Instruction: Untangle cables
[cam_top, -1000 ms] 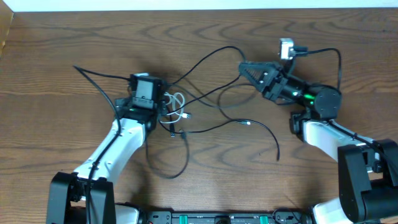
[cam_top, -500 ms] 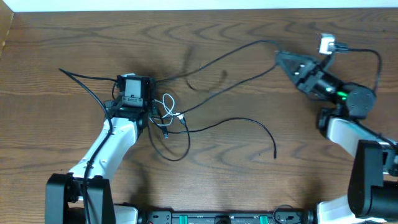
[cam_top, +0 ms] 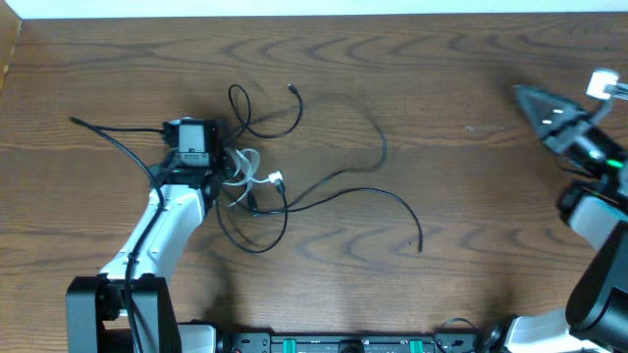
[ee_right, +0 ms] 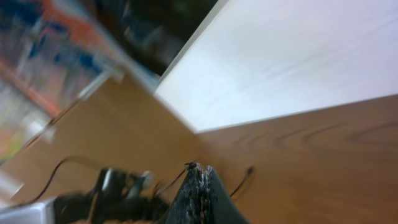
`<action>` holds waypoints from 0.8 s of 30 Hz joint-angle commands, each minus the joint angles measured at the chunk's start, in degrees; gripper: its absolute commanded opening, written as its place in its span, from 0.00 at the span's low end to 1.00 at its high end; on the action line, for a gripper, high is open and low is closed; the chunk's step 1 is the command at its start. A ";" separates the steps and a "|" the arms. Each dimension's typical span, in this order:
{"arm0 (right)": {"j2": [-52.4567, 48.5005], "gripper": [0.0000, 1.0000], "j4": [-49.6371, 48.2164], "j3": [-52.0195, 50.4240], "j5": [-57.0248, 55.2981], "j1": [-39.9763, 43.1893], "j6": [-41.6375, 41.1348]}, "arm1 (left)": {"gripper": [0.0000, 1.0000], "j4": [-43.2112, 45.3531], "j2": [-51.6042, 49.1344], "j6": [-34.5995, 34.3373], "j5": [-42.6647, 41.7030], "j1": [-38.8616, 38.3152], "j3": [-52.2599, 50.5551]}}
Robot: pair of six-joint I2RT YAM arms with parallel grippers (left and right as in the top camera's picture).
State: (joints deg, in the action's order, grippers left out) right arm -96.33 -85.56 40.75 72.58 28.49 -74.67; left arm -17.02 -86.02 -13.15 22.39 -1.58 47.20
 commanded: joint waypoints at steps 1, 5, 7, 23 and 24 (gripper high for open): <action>0.94 0.01 -0.33 0.50 0.96 4.57 -1.01 | 1.00 -0.46 -0.02 -0.52 2.08 1.14 0.66; 0.94 0.01 -0.35 0.50 4.17 8.74 -2.69 | 1.00 -0.42 -0.02 -0.68 -3.82 1.27 0.66; 0.94 0.01 -0.35 0.50 5.99 8.96 -2.67 | 1.00 -0.22 -0.02 -0.68 -9.77 1.25 0.66; 0.81 0.29 0.37 0.50 9.18 -1.66 -1.36 | 0.89 6.99 0.07 -0.66 -50.25 1.25 0.68; 0.81 0.29 1.29 0.50 8.98 -2.38 -1.11 | 0.90 6.82 0.09 -0.66 -50.45 1.25 0.68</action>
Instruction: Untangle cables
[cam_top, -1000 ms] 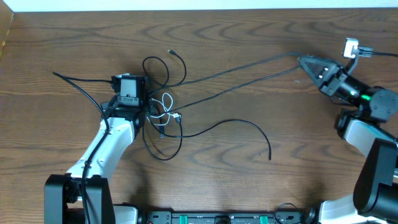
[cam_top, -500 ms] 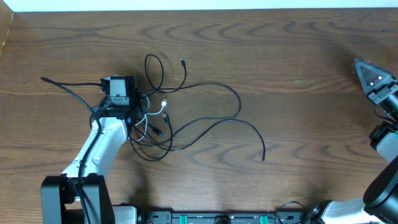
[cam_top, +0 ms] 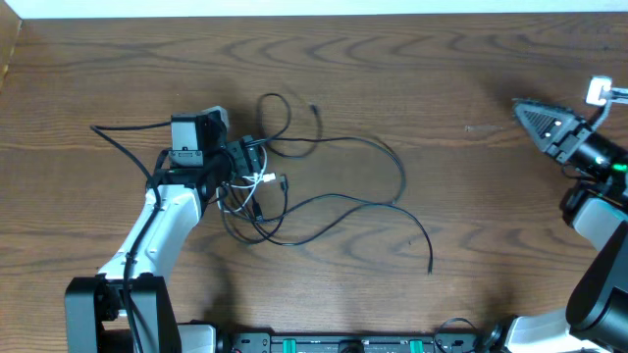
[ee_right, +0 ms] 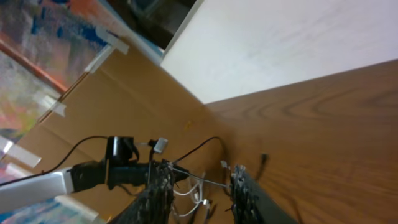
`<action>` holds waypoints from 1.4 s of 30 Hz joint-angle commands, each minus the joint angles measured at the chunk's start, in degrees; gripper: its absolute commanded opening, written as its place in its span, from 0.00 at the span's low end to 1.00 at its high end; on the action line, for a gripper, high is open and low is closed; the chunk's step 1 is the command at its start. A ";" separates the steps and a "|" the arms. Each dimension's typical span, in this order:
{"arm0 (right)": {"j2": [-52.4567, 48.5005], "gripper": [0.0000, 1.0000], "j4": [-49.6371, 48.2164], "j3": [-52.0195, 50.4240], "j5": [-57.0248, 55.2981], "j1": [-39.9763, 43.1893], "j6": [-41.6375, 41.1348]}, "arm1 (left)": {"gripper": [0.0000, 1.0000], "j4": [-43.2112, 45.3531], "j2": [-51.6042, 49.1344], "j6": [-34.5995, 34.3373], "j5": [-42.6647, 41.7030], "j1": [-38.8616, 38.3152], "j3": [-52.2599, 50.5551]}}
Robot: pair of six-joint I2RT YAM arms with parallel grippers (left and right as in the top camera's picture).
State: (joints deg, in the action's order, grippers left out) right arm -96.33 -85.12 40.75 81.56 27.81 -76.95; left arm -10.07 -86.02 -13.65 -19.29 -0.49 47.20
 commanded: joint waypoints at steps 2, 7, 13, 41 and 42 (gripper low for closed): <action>0.81 0.29 2.69 0.48 -0.17 -2.78 2.01 | 0.92 -0.90 0.33 -0.15 -8.24 0.15 0.68; 0.81 0.28 8.57 0.50 -0.20 -5.07 5.16 | 0.92 -4.74 0.85 -0.20 -1.11 0.15 0.68; 0.81 0.28 15.52 0.48 -0.72 -7.76 10.36 | 0.93 -12.04 0.87 -0.17 7.48 0.15 0.68; 0.81 0.31 45.11 0.48 -15.04 -19.93 30.75 | 0.94 -29.55 15.98 -0.20 18.45 0.15 0.66; 0.81 0.30 45.11 0.48 -15.28 -20.04 30.75 | 0.94 -30.53 15.74 -0.17 18.82 0.15 0.66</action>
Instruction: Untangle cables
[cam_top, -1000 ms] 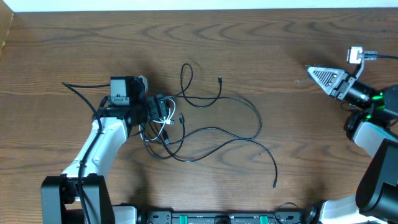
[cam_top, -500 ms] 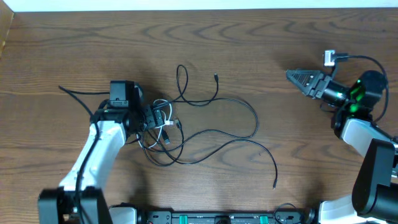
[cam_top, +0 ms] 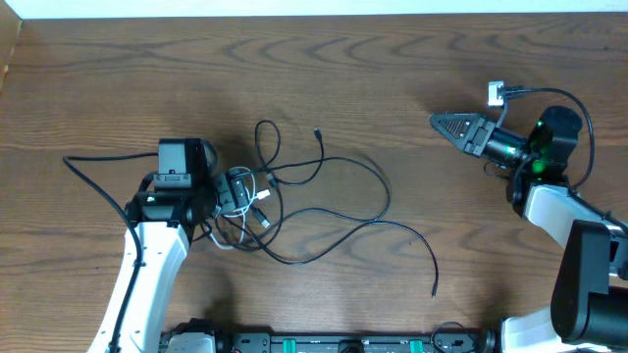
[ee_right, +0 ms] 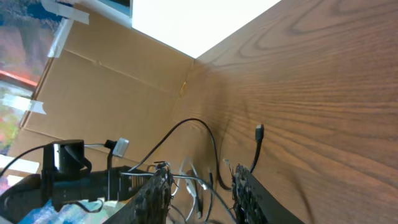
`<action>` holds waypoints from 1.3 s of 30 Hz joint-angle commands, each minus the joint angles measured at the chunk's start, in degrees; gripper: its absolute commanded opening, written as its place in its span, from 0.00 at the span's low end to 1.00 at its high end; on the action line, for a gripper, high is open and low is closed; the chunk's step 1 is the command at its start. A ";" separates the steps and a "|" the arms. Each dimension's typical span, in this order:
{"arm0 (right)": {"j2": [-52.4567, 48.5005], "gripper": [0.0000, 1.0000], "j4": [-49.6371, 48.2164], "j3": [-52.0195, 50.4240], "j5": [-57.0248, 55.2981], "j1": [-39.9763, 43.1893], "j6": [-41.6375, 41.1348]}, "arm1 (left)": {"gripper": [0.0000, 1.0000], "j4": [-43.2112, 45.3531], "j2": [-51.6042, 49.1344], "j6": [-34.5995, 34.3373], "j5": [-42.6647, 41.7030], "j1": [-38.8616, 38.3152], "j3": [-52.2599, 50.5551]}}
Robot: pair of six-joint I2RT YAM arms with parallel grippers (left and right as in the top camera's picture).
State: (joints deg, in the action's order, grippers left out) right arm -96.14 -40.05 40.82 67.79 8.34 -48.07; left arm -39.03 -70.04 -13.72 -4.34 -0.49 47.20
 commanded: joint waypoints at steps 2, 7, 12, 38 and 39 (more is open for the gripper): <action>0.61 0.31 0.04 0.42 -1.70 -0.63 1.90 | 0.94 -3.28 -0.63 -0.13 3.93 0.15 0.66; 0.61 0.31 0.04 0.42 -1.70 -0.63 1.90 | 0.94 -7.91 -0.74 -0.17 3.30 0.15 0.66; 0.61 0.31 0.04 0.42 -1.73 -0.63 1.90 | 0.94 -13.88 -0.74 -0.35 0.24 0.15 0.66; 0.61 0.32 0.20 0.42 -4.48 -0.94 2.78 | 0.94 7.72 -4.28 -1.64 -4.09 -4.87 0.68; 0.61 0.32 0.20 0.42 -4.50 -0.94 2.78 | 0.94 8.39 -4.81 -1.64 -4.09 -5.84 0.68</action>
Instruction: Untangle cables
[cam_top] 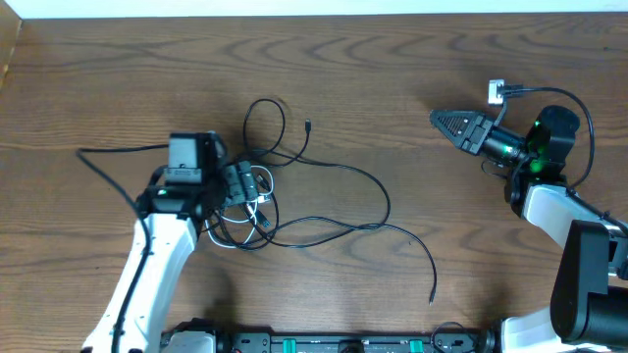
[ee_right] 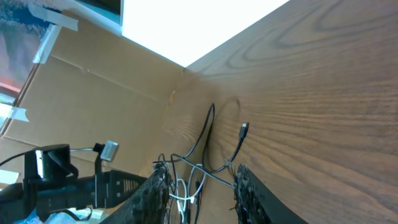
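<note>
A knot of black and white cables (cam_top: 257, 201) lies left of centre on the wooden table (cam_top: 412, 59). My left gripper (cam_top: 238, 183) sits in the knot, apparently shut on it. A black loop (cam_top: 265, 120) rises behind the knot, with a plug end (cam_top: 308, 125) beside it. One long black cable (cam_top: 378, 191) arcs right to a free end (cam_top: 432, 294). My right gripper (cam_top: 442, 121) hovers open at the right, pointing toward the tangle, nothing between its fingers. The right wrist view shows the right gripper (ee_right: 200, 183) with the white cable (ee_right: 186, 194) and plug (ee_right: 244, 129) far ahead.
A cardboard wall (ee_right: 93, 93) stands along the table's left edge. The left arm's own black lead (cam_top: 108, 152) trails left from its wrist. The right arm's lead (cam_top: 569, 98) loops over its wrist near the right edge.
My left gripper and the knot sit slightly farther back. The black loop and plug end have shifted back and left, and the long cable's arc has flattened. The right gripper stays open in place.
My right gripper was shut at the far right edge while my left gripper sat in the tangle. Then the right gripper was open and the tangle lay farther right. Later the right arm was nearer the centre and the tangle nearer the front, where both roughly remain.
</note>
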`<action>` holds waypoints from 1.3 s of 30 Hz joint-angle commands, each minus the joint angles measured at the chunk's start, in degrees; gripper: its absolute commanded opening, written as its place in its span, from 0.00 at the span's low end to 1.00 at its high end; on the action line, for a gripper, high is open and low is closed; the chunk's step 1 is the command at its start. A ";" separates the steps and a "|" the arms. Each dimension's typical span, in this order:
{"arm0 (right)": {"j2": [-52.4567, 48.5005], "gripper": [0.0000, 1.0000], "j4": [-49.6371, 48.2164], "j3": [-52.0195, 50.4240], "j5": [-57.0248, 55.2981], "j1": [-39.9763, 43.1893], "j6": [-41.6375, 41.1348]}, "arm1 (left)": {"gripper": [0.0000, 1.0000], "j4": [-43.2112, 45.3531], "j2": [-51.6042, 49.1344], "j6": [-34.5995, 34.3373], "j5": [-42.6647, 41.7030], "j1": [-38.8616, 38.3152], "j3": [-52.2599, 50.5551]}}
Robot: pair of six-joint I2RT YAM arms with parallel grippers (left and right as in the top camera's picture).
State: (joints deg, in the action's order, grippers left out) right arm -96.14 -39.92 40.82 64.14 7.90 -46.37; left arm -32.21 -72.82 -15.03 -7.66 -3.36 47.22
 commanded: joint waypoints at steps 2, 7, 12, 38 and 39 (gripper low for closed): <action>0.61 0.32 0.09 0.42 -0.83 -0.52 1.07 | 0.94 3.17 -3.43 -0.33 -0.72 -5.25 0.66; 0.61 0.31 0.33 0.42 -0.74 -0.50 1.05 | 0.94 5.16 -7.15 -0.81 -0.13 -8.74 0.66; 0.61 0.31 0.35 0.42 -0.68 -0.50 1.05 | 0.94 5.20 -11.56 -8.57 0.79 -8.96 0.63; 0.61 0.25 1.44 0.42 -0.74 -0.50 1.27 | 0.34 16.72 -14.03 -10.03 -0.50 -9.01 -0.17; 0.61 0.24 1.90 0.42 -0.81 -0.50 1.33 | 0.28 16.72 -14.03 -10.25 -0.50 -9.01 -0.17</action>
State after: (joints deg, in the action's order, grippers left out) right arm -96.14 -38.76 40.82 63.33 7.73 -46.00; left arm -15.57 -86.63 -24.47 -7.64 -12.23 47.24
